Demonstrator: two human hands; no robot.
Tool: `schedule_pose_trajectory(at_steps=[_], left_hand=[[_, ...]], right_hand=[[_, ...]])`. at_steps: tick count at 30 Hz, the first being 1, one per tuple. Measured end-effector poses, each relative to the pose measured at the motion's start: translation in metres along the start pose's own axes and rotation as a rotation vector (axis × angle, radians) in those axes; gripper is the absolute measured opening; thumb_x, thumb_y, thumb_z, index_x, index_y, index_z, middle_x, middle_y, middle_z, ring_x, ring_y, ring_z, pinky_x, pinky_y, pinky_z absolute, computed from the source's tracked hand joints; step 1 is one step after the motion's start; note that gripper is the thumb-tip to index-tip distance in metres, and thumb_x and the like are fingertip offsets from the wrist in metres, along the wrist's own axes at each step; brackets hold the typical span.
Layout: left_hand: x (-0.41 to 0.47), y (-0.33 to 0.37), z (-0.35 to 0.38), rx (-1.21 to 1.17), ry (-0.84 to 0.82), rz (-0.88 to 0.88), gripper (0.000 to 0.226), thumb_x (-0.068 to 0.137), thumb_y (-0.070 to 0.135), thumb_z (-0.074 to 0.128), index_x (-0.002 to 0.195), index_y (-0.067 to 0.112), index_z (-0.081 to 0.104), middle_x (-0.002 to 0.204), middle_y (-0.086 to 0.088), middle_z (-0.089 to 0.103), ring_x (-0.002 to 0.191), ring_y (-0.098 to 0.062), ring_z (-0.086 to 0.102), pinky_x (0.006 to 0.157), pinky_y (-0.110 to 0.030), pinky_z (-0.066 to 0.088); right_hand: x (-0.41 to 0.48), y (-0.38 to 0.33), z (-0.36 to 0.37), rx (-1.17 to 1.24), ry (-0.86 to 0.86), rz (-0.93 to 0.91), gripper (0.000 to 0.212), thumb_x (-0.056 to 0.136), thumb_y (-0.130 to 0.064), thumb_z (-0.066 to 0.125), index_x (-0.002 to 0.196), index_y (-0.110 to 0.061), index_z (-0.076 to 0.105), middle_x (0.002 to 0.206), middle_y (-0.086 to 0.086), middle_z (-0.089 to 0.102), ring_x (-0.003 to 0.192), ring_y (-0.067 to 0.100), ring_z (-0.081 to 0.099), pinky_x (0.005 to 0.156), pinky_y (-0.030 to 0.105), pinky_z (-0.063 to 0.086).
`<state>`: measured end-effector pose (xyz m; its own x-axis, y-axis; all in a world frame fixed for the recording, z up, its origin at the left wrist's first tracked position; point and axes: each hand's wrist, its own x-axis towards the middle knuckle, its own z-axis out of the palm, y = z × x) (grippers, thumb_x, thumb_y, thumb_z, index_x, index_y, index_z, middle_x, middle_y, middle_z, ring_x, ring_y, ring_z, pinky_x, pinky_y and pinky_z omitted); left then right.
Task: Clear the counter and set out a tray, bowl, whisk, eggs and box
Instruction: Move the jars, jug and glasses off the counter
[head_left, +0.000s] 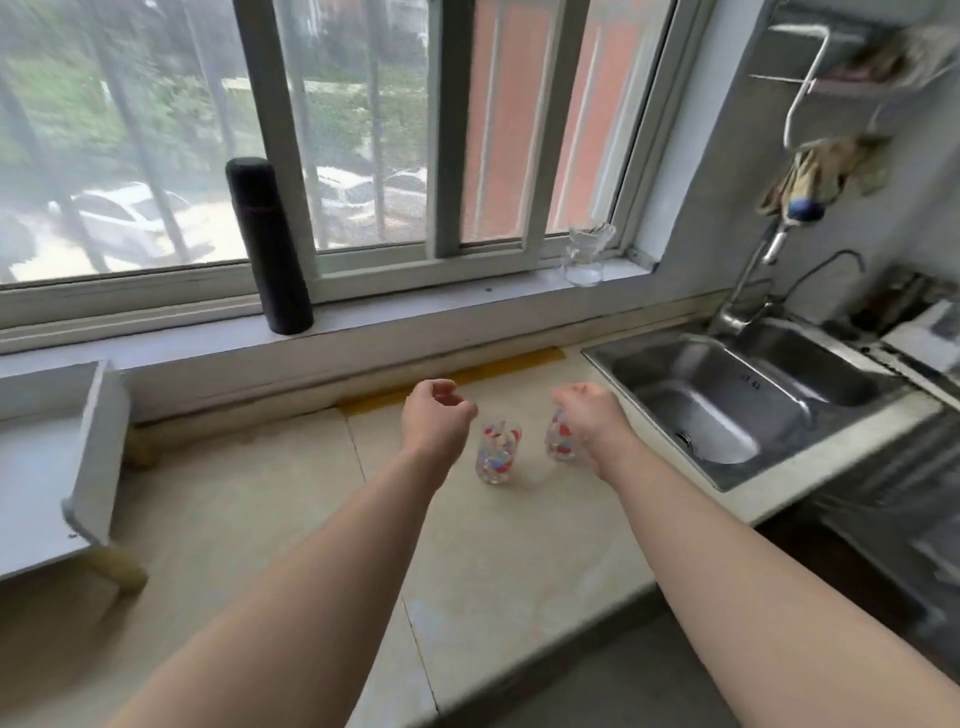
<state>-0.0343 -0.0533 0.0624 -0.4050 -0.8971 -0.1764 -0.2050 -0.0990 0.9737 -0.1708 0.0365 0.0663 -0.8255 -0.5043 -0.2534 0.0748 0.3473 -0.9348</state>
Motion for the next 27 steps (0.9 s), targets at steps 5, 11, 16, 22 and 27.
schedule_pose_trajectory(at_steps=[5,11,16,22,27], left_hand=[[0.021,-0.023,0.031,0.18,-0.072,-0.074,0.074,0.076,0.01,0.078,0.14,0.008,0.041,0.142,-0.011,0.048,0.127,-0.027,0.049,0.105,-0.039,0.043],[0.048,-0.054,0.053,0.263,-0.171,-0.139,0.092,0.072,0.006,0.08,0.149,0.015,0.03,0.152,-0.005,0.036,0.134,-0.026,0.043,0.097,-0.029,0.044],[0.069,-0.069,0.067,0.335,-0.2,-0.142,0.095,0.071,0.013,0.08,0.15,0.017,0.028,0.152,-0.002,0.036,0.134,-0.022,0.042,0.101,-0.027,0.039],[0.095,-0.085,0.075,0.278,-0.301,-0.157,0.097,0.068,0.0,0.08,0.148,0.02,0.03,0.139,-0.003,0.044,0.111,-0.018,0.052,0.09,-0.022,0.043],[0.107,-0.103,0.083,0.284,-0.315,-0.113,0.073,0.066,0.005,0.081,0.128,0.025,0.049,0.123,-0.003,0.058,0.1,-0.021,0.061,0.076,-0.024,0.048]], right_hand=[[0.028,0.017,-0.025,-0.036,0.053,0.043,0.047,0.093,-0.009,0.056,0.138,-0.006,0.042,0.123,0.011,0.057,0.114,0.036,0.059,0.078,0.042,0.051],[0.077,0.052,-0.023,-0.128,0.056,0.095,0.081,0.08,-0.02,0.073,0.147,-0.02,0.028,0.149,0.002,0.038,0.132,0.021,0.046,0.102,0.028,0.041],[0.109,0.064,-0.014,-0.18,0.064,0.148,0.089,0.082,-0.022,0.072,0.152,-0.018,0.017,0.153,0.006,0.033,0.135,0.024,0.042,0.102,0.028,0.038],[0.138,0.075,0.002,-0.151,0.061,0.198,0.101,0.078,-0.011,0.074,0.153,-0.023,0.007,0.156,0.008,0.028,0.138,0.024,0.038,0.098,0.03,0.041],[0.152,0.08,0.01,-0.209,0.067,0.192,0.088,0.084,-0.009,0.068,0.152,-0.022,0.014,0.152,0.009,0.032,0.129,0.026,0.046,0.075,0.018,0.04]])
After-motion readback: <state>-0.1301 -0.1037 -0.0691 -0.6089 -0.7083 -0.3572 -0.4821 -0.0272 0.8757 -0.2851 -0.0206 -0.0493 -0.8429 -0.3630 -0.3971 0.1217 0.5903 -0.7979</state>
